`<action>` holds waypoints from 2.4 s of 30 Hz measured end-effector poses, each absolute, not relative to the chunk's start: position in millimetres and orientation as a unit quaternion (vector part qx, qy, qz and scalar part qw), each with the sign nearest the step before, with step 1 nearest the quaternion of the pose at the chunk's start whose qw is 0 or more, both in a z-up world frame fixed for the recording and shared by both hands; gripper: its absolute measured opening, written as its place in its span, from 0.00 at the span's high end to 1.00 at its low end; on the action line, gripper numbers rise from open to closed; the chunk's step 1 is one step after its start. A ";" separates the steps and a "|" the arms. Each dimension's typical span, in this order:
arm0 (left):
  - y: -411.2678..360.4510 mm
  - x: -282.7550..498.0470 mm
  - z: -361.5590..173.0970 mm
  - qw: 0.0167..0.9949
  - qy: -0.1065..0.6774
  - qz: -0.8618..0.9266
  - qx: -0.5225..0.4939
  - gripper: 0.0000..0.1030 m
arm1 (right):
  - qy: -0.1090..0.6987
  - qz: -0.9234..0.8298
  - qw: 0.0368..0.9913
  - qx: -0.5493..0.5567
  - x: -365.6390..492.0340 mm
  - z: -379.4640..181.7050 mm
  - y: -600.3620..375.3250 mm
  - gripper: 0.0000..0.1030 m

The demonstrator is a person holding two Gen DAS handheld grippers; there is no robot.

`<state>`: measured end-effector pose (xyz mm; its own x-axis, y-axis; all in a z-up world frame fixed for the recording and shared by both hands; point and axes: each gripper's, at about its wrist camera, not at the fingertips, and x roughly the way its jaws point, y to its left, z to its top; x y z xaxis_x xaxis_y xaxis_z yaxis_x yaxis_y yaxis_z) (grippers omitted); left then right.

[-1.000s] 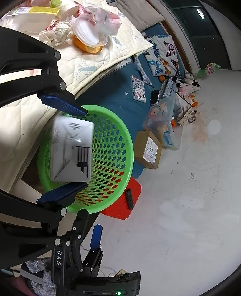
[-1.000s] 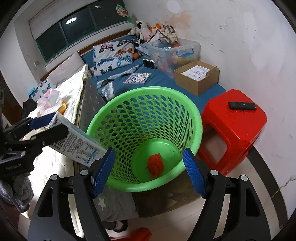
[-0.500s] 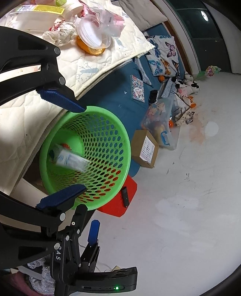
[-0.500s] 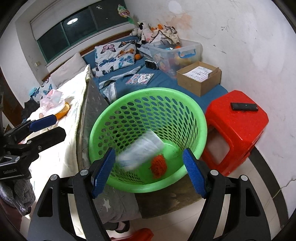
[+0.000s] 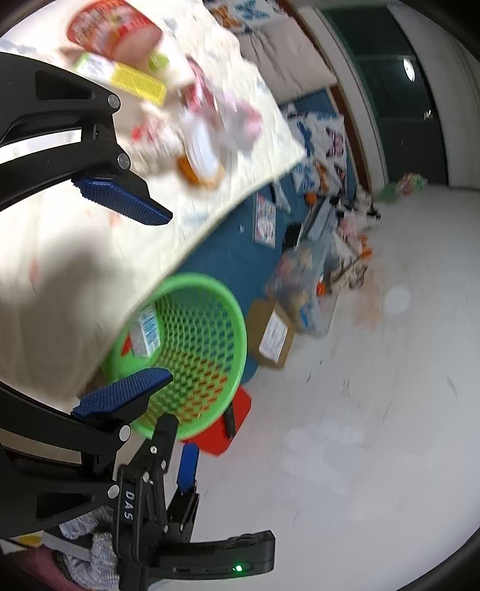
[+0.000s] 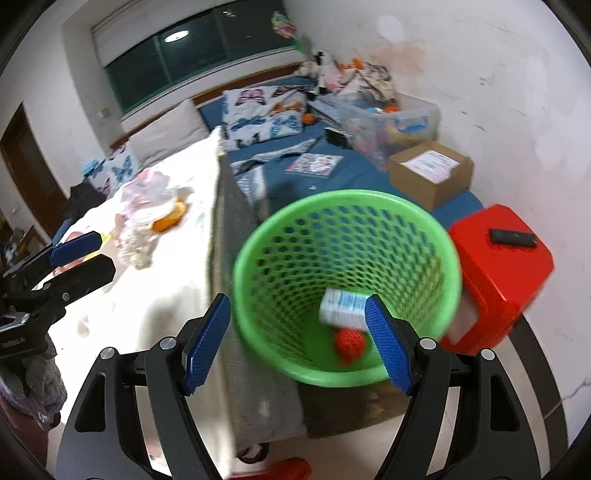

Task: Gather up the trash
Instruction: 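Return both tools to the mattress and reach for the clear plastic cups, then grasp the lidded plastic cup with the left tool while the right tool grasps the clear dome lid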

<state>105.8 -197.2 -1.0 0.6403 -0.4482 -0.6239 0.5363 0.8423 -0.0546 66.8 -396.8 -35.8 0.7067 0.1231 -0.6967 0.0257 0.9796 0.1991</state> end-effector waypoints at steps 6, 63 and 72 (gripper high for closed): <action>-143.1 94.9 -3.5 0.919 0.324 -0.216 0.058 0.25 | 0.384 0.068 0.918 0.076 73.0 -32.1 -353.9 0.27; 13.2 79.2 -56.4 0.915 0.389 -0.104 -0.001 0.39 | 0.418 0.236 0.877 -0.027 103.0 -56.2 -173.0 0.26; 40.1 63.5 -40.8 0.925 0.371 -0.078 -0.020 0.39 | 0.424 0.260 0.866 -0.047 117.2 -68.4 -137.4 0.28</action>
<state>63.5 40.1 -40.8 0.7120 -0.1585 -0.6840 0.1289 0.9871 -0.0945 117.2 -137.4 -68.4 0.5052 0.4106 -0.7591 -0.4896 0.8607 0.1398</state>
